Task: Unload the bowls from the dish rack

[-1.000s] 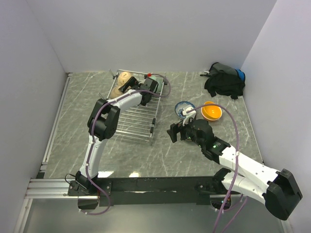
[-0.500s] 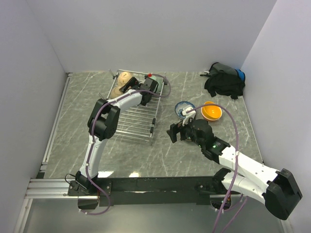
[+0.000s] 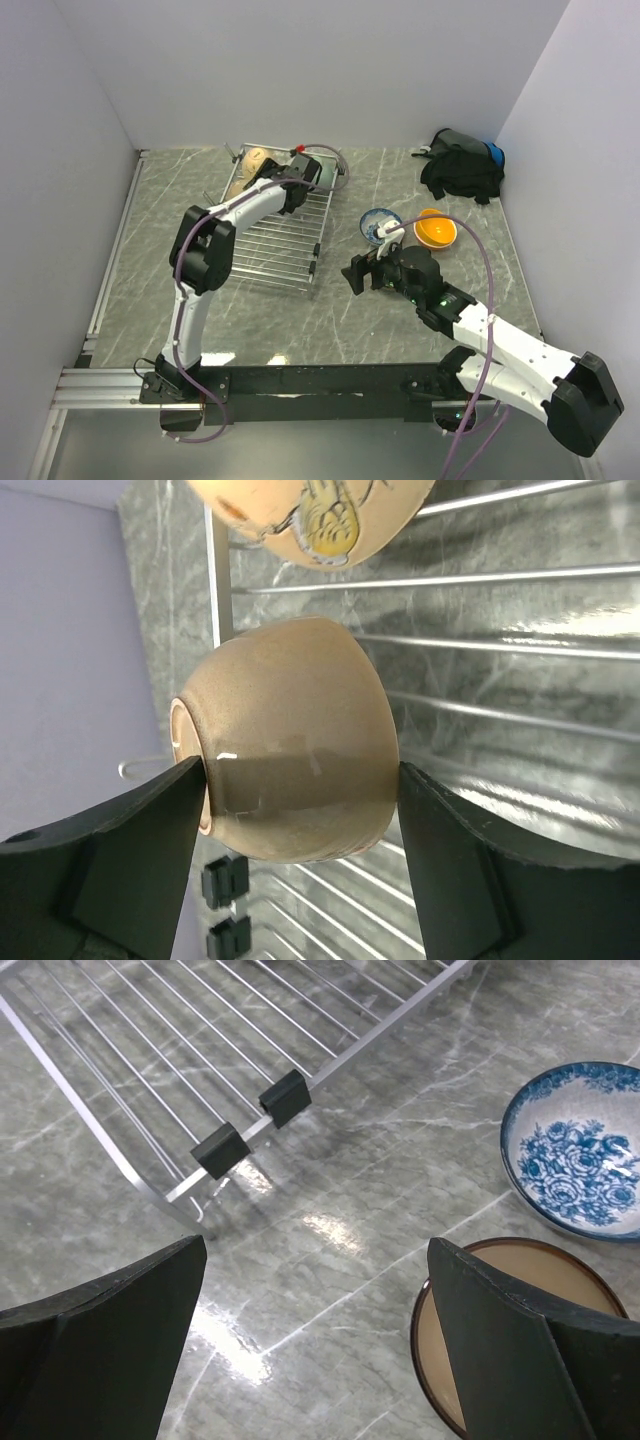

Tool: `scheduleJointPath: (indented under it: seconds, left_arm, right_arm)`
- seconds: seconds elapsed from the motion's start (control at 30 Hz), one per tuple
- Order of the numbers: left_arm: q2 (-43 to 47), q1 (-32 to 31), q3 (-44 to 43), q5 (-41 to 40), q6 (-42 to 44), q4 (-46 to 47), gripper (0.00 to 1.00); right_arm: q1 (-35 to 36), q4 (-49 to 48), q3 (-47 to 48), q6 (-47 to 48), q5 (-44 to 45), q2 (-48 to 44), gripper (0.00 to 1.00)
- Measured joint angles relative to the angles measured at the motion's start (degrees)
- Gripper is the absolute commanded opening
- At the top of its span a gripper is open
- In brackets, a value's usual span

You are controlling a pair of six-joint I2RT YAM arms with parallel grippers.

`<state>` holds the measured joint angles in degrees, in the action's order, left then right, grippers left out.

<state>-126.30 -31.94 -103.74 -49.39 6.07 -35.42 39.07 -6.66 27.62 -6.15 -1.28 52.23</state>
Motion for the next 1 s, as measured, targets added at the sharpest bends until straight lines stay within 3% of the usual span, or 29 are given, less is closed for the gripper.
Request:
scheduleJointPath:
  seconds: [0.17,0.53,1.0]
  left_arm:
    - [4.5,-0.1,1.0,4.0,-5.3,-2.8,0.44]
    - [15.4,-0.1,5.8,13.4,-16.1,-4.8,0.3]
    - [26.3,-0.1,13.5,27.8,-26.1,-3.8,0.16]
  right_arm:
    - [0.0,-0.6,0.0,-1.1,-1.6,-0.3,1.0]
    - [0.0,-10.7,0.2,-5.2,-10.0,3.3,1.0]
    - [0.0,-29.6,5.4,-13.6,-13.9,19.4,1.0]
